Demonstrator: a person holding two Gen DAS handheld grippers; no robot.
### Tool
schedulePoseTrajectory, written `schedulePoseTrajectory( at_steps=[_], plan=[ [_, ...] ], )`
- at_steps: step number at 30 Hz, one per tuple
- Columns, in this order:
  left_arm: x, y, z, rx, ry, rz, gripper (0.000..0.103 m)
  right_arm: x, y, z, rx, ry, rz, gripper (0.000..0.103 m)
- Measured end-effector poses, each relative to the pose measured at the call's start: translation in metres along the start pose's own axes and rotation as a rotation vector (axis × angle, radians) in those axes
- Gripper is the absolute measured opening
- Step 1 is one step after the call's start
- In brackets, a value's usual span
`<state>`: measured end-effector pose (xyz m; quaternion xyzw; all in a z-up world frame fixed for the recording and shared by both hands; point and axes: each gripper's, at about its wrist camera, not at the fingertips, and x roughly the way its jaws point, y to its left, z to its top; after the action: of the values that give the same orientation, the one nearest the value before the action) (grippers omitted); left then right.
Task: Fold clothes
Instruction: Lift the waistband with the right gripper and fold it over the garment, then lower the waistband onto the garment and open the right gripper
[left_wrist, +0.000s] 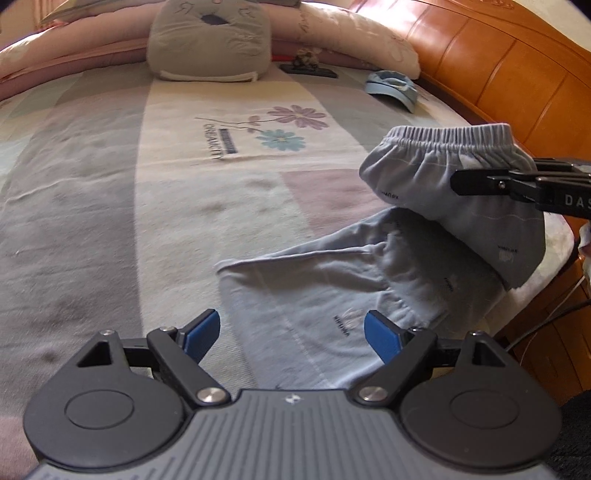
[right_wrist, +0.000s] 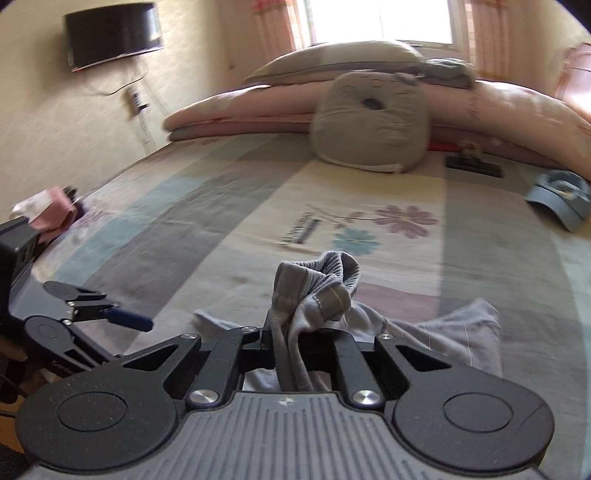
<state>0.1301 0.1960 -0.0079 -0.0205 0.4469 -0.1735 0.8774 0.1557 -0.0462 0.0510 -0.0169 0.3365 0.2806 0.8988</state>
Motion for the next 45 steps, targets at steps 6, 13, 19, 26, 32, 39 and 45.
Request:
schedulePoseTrajectory(
  at_steps=[6, 13, 19, 26, 32, 39, 45],
  plan=[
    [-0.008, 0.017, -0.007, -0.059, -0.013, 0.045, 0.085, 0.014, 0.025, 0.007, -0.091, 0.028, 0.068, 0.012],
    [-0.018, 0.030, -0.019, -0.134, -0.037, 0.095, 0.086, 0.032, 0.054, 0.012, -0.205, 0.068, 0.134, 0.012],
    [-0.024, 0.037, -0.030, -0.187, -0.047, 0.123, 0.086, 0.054, 0.071, 0.010, -0.273, 0.136, 0.166, 0.013],
    [-0.027, 0.041, -0.040, -0.236, -0.058, 0.149, 0.086, 0.082, 0.084, -0.003, -0.320, 0.225, 0.209, 0.016],
    [-0.032, 0.044, -0.047, -0.273, -0.065, 0.162, 0.086, 0.102, 0.090, -0.013, -0.327, 0.304, 0.271, 0.040],
    [-0.035, 0.041, -0.041, -0.270, -0.082, 0.168, 0.086, 0.077, 0.064, -0.004, -0.232, 0.283, 0.408, 0.067],
    [-0.028, 0.015, -0.015, -0.200, -0.135, 0.061, 0.086, 0.038, -0.006, -0.004, -0.117, 0.238, 0.207, 0.067]
  ],
)
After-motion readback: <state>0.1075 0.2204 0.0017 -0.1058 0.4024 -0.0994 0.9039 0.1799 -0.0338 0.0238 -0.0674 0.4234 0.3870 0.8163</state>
